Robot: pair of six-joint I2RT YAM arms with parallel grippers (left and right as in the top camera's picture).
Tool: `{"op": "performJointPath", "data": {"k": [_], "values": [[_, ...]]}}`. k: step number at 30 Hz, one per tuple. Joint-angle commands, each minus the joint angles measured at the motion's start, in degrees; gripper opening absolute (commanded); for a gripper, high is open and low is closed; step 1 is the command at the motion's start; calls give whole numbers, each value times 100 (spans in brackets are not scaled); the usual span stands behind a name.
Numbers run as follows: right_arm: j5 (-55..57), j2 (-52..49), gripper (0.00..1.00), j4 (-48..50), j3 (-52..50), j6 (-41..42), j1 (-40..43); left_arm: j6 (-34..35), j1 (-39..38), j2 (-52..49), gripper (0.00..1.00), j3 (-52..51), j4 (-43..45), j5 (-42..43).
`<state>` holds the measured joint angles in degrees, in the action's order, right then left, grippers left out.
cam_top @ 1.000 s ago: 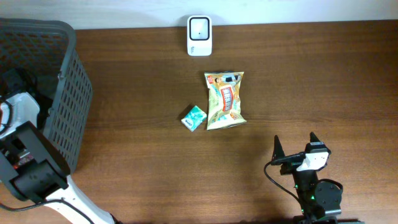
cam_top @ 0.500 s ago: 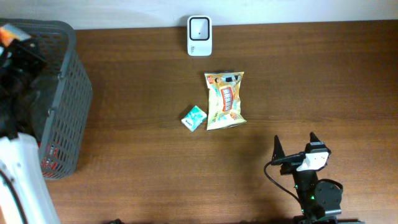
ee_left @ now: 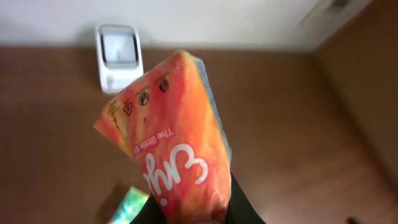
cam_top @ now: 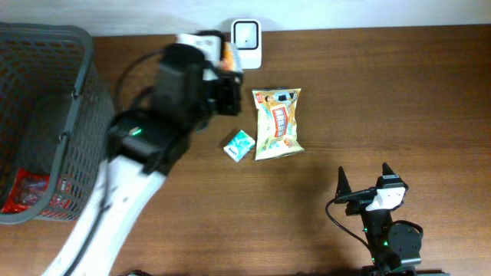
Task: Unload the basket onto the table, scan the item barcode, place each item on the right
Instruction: 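Carry the orange tissue pack with the left gripper and drop it on the pile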
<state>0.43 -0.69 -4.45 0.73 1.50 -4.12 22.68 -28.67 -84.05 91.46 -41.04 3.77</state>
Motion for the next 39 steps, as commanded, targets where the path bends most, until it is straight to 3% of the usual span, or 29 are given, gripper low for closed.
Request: {"op": "performJointPath", "data": {"k": [1, 5, 9, 10, 11, 12, 13, 17, 23, 28, 32, 39], "values": [[28, 33, 98, -26, -42, 42, -33, -177, -411, -901, 0, 26, -289, -363], [28, 33, 98, -26, -42, 44, -33, -179, -623, -2044, 3, 26, -348, -435], [31, 33, 98, -24, -42, 42, -33, -177, -610, -2924, 22, 26, -251, -551], [28, 33, 98, -26, -42, 42, -33, -179, -610, -3005, 31, 26, -251, -555], [28, 33, 98, -26, -42, 42, -33, -179, -610, -3016, 53, 26, -229, -557], [31, 33, 98, -26, -42, 44, -33, -181, -605, -3016, 82, 26, -186, -560], [31, 33, 98, -26, -42, 42, -33, -334, -605, -3010, 99, 81, -107, -555], [31, 33, 98, -26, -42, 42, -33, -586, -452, -2855, 99, 973, -629, -555], [31, 33, 98, -24, -42, 42, -33, -588, 321, -2020, 99, 3106, -2492, -579], [28, 33, 99, -26, -42, 44, -33, -103, 1982, -857, 99, 3228, -2929, -540], [28, 33, 98, -24, -42, 42, -33, -103, 3296, -581, 99, 3228, -3543, -503], [31, 33, 98, -24, -42, 44, -33, -103, 3777, -610, 99, 3228, -3560, -662]]}}
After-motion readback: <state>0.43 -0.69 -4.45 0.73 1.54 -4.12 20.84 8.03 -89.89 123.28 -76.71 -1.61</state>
